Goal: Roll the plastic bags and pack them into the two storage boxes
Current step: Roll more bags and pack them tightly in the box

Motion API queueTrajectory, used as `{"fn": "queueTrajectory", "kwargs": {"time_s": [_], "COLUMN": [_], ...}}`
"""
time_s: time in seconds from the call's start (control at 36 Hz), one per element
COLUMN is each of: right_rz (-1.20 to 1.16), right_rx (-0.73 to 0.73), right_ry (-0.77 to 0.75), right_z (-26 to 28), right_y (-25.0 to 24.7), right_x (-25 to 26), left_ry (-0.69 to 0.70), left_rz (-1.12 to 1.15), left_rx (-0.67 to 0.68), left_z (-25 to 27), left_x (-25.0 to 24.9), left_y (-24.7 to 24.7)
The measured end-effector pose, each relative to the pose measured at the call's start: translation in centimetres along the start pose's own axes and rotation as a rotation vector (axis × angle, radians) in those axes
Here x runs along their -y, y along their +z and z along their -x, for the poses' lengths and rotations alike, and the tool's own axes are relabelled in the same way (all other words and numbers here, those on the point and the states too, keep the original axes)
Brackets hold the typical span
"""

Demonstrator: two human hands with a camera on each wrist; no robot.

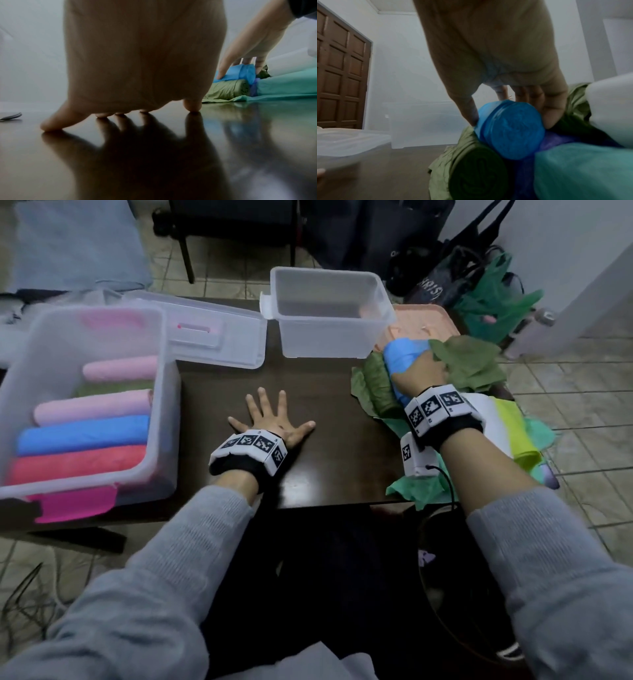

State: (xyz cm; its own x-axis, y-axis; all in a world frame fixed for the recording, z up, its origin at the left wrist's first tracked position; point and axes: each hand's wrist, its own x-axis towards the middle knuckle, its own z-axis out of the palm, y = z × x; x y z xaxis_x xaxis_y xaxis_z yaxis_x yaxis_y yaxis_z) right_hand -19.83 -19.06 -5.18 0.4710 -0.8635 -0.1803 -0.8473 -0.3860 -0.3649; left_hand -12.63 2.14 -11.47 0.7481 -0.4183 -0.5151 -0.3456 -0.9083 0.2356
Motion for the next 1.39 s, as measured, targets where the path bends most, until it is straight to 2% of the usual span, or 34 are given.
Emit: {"fn": "queueTrajectory", "kwargs": {"time_s": [0.31, 0.5, 0.67, 0.81, 0.94, 1.03, 1.14, 1.25, 1.31, 1.39], "right_rz": [0.047, -0.085, -0.104, -0.112, -0.038, -0.058, -0.217, -0.569, -0.693, -0.777], "right_rx": [-0.027, -0.055, -0.120, -0.003, 0.170, 0.198, 0.323, 0.499, 0.616, 0.692], "right_ry": [-0.018, -0.036, -0.178, -0.255, -0.197, -0.147, -0.081, 0.048, 0.085, 0.087], "right_z": [0.0, 0.5, 3.0, 5.7, 7.6, 8.2, 8.0, 8.2, 8.0, 7.6], "right_y": [0.7, 0.1, 0.4, 2.9, 6.4, 7.4, 7.5, 6.9, 6.6, 5.9], "right_x": [-0.1, 0.4, 1.9, 3.3, 3.0, 2.8, 3.2, 3.9, 4.0, 4.0], "left_ry": [-0.002, 0.000, -0.005, 0.006, 0.022, 0.031, 0.070, 0.155, 0.221, 0.358], "left_rz": [0.000, 0.008, 0.012, 0.022, 0.017, 0.008, 0.013, 0.018, 0.063, 0.140], "left_rx": [0.043, 0.054, 0.064, 0.051, 0.034, 0.051, 0.086, 0.111, 0.069, -0.038], "left_z": [0.1, 0.1, 0.2, 0.1, 0.0, 0.1, 0.3, 0.4, 0.7, 1.0], "left_x": [0.0, 0.1, 0.0, 0.2, 0.6, 0.6, 1.1, 2.1, 2.1, 1.2], "left_y": [-0.1, -0.2, -0.3, -0.3, -0.2, -0.4, -1.3, -2.8, -3.0, -2.5]}}
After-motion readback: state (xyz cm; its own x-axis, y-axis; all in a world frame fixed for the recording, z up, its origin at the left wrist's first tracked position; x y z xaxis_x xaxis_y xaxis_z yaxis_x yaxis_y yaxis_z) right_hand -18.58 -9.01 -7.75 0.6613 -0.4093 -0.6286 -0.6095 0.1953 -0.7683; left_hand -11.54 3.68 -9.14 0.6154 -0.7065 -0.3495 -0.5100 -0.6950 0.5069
